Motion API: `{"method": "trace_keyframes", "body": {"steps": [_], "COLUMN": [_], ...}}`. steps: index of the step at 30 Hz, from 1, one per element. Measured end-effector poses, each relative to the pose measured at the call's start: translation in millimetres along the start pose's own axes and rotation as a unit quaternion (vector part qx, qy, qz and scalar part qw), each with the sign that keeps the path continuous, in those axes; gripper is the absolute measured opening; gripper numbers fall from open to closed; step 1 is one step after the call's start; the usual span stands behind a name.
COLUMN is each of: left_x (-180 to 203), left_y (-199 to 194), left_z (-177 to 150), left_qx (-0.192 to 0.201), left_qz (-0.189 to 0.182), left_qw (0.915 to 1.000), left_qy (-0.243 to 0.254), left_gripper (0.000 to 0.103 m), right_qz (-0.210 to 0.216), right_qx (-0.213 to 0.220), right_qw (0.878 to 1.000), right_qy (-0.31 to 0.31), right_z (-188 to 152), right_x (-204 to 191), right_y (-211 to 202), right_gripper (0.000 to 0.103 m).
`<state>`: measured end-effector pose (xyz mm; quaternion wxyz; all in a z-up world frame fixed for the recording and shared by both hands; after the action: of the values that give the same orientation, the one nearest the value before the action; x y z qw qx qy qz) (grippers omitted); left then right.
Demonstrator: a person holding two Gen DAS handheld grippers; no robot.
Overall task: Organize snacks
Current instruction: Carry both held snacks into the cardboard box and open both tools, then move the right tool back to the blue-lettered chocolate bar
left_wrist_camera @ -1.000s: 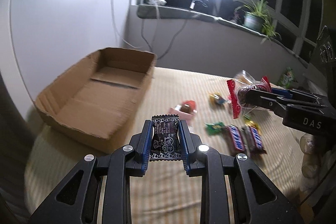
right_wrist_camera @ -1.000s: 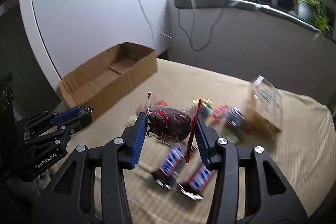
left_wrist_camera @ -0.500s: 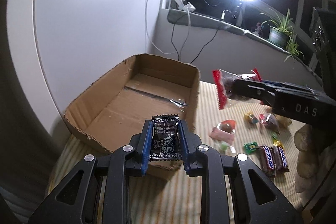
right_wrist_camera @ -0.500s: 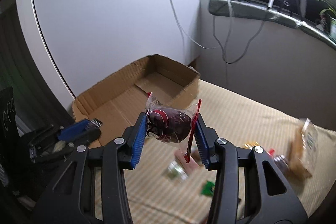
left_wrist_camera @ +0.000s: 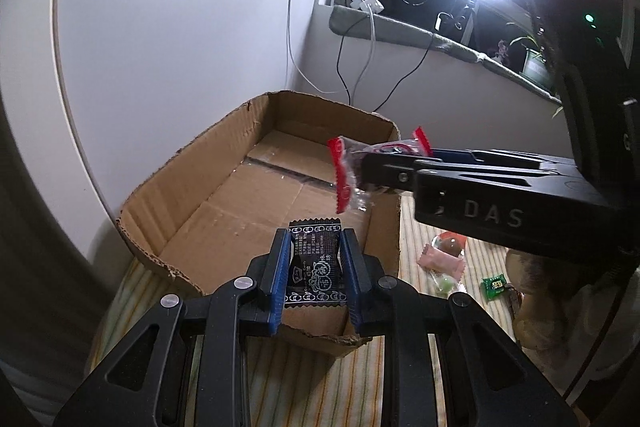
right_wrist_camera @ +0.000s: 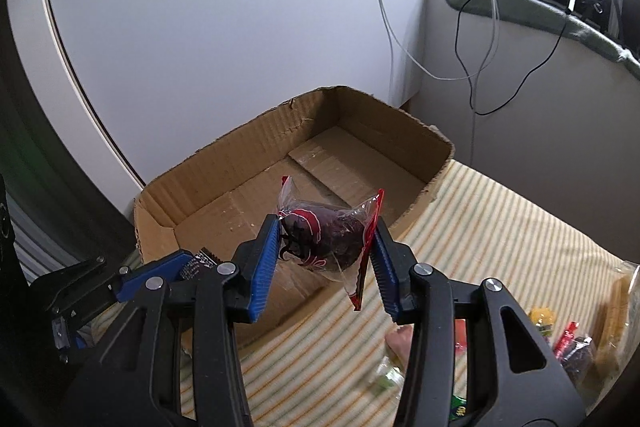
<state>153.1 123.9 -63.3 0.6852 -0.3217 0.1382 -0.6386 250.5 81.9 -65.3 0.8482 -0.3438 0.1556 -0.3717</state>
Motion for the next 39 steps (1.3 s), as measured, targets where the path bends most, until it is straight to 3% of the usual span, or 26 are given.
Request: {"method": "trace_keyframes", "body": {"steps": [3,6,12,20,23,25,28,39], "left_x": [-1,-2,-4,7,15,22,32,68], "left_y": [2,3,-2,-20,-29,-36,-40,-34], "left_z": [1,1,0,0,-3,-7,-14,-38], "left_qx": [-0.002,-0.002,0.002,0.013,0.02,0.025,0.028,-0.011], "left_qz": [0.0,0.002,0.007,0.0,-0.01,-0.021,-0.03,-0.072], "left_qw": [1.0,1.0,0.9999,0.9999,0.9997,0.9994,0.9991,0.997], "left_qy": [-0.003,-0.005,-0.009,-0.001,0.005,0.01,0.014,0.027], "left_gripper": [0.024,0.027,0.03,0.03,0.03,0.03,0.042,0.043], "right_qz": [0.002,-0.002,-0.008,-0.027,-0.037,-0.046,-0.062,-0.115], "right_qx": [-0.001,0.001,0.004,0.022,0.029,0.037,0.045,0.042], "right_qw": [1.0,1.0,1.0,0.999,0.999,0.998,0.997,0.992], "right_qy": [-0.008,-0.012,-0.005,-0.001,0.0,0.001,0.004,0.038], "right_z": [2,3,4,-4,-10,-15,-25,-95], "right_x": [-3,-5,0,11,16,21,31,83], "right_y": [2,2,-4,-38,-56,-71,-93,-154], "right_gripper": [0.049,0.057,0.058,0.058,0.066,0.067,0.067,0.068]}}
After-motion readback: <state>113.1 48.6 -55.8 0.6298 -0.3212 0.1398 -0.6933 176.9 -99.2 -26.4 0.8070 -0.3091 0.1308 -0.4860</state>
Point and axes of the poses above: each gripper's, at about its wrist camera, not at the fingertips, and y roughly the way its jaws point, x to its right, z to its top, the point moved 6 cm from there along y, roughly the way its jaws point, and after that the axes turned 4 degrees about -y, right-handed, at the moved point
